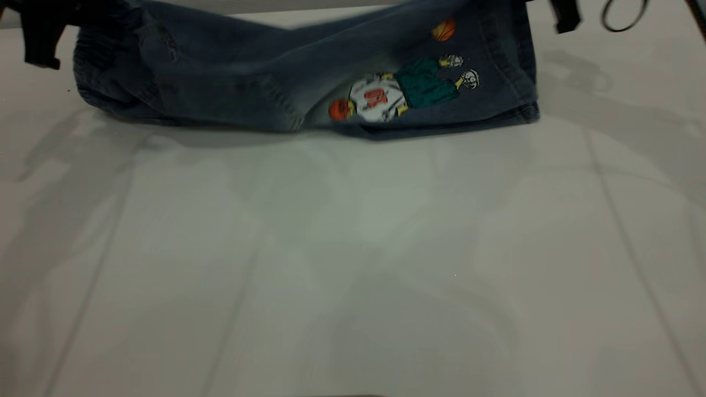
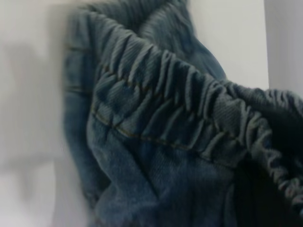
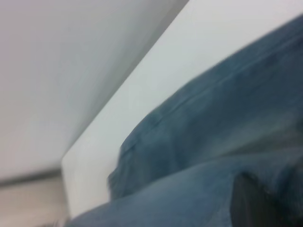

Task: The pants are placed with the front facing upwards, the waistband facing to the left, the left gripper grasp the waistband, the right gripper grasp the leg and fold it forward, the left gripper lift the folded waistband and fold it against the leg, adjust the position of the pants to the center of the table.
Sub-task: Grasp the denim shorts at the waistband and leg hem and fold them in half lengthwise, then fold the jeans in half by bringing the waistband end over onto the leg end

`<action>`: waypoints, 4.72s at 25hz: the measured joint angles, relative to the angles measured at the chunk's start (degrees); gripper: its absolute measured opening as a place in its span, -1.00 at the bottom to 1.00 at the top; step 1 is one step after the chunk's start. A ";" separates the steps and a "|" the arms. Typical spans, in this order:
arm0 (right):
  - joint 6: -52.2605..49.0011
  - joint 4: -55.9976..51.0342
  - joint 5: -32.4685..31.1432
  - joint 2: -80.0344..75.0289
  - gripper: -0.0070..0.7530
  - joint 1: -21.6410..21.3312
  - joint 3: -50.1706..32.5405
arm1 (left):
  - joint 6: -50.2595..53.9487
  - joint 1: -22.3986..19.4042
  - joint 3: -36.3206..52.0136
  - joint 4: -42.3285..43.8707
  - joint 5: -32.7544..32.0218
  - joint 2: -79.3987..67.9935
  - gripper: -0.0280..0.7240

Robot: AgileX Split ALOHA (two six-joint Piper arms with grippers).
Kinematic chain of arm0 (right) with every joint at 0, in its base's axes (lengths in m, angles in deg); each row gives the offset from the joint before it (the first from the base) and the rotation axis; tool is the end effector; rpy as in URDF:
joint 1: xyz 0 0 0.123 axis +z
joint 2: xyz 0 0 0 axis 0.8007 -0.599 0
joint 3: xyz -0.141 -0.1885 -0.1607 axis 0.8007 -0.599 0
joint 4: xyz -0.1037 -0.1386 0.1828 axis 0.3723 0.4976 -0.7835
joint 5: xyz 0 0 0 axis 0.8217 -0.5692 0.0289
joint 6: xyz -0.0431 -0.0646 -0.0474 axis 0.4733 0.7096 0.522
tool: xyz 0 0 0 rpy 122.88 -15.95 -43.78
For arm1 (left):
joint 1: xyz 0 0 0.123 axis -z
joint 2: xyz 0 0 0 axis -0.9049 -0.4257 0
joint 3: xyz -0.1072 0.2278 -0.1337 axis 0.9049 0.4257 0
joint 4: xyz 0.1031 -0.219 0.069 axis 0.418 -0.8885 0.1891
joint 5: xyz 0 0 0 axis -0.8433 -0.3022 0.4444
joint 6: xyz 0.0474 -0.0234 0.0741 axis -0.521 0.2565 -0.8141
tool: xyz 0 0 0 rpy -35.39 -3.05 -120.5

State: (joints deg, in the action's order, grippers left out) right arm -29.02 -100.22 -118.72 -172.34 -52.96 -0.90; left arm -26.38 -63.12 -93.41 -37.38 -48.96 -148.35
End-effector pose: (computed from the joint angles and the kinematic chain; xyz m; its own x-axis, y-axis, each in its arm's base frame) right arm 0.4658 0.0537 0.1088 -0.6863 0.7212 -0.0943 0.2928 0.3927 0.8718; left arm 0.4070 -0.0060 0.1494 -0.0606 -0.9894 -0.1320 -0.6693 0.1384 -0.7300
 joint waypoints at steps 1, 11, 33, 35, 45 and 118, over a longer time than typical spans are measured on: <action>0.00 0.00 1.43 0.00 -0.91 -0.65 0.00 | 0.00 -0.44 0.00 -0.80 0.12 -0.52 -0.74; 0.58 0.47 4.38 0.00 -0.91 -1.38 0.00 | -0.40 -1.20 -2.75 -1.80 -0.32 -7.54 -0.74; 3.08 -0.20 3.69 -4.43 -0.45 -1.44 1.07 | -32.24 -1.27 -9.05 -1.75 -1.73 -10.80 0.06; 3.74 -0.20 3.09 -4.43 -0.28 -1.44 2.44 | -34.35 -1.27 -9.05 -1.75 -1.54 -10.80 0.24; 10.55 0.96 -6.19 -4.43 0.34 -1.44 6.58 | -52.66 -2.41 -11.49 -0.45 -6.08 -9.72 0.43; 12.02 16.21 -12.84 -4.48 0.36 0.39 8.61 | -67.99 -12.05 -12.90 -20.22 -22.60 -21.76 -0.74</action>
State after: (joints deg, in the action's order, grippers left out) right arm -17.00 -84.01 -131.55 -176.82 -52.58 7.71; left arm -94.36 -75.18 -106.31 -57.61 -71.56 -170.12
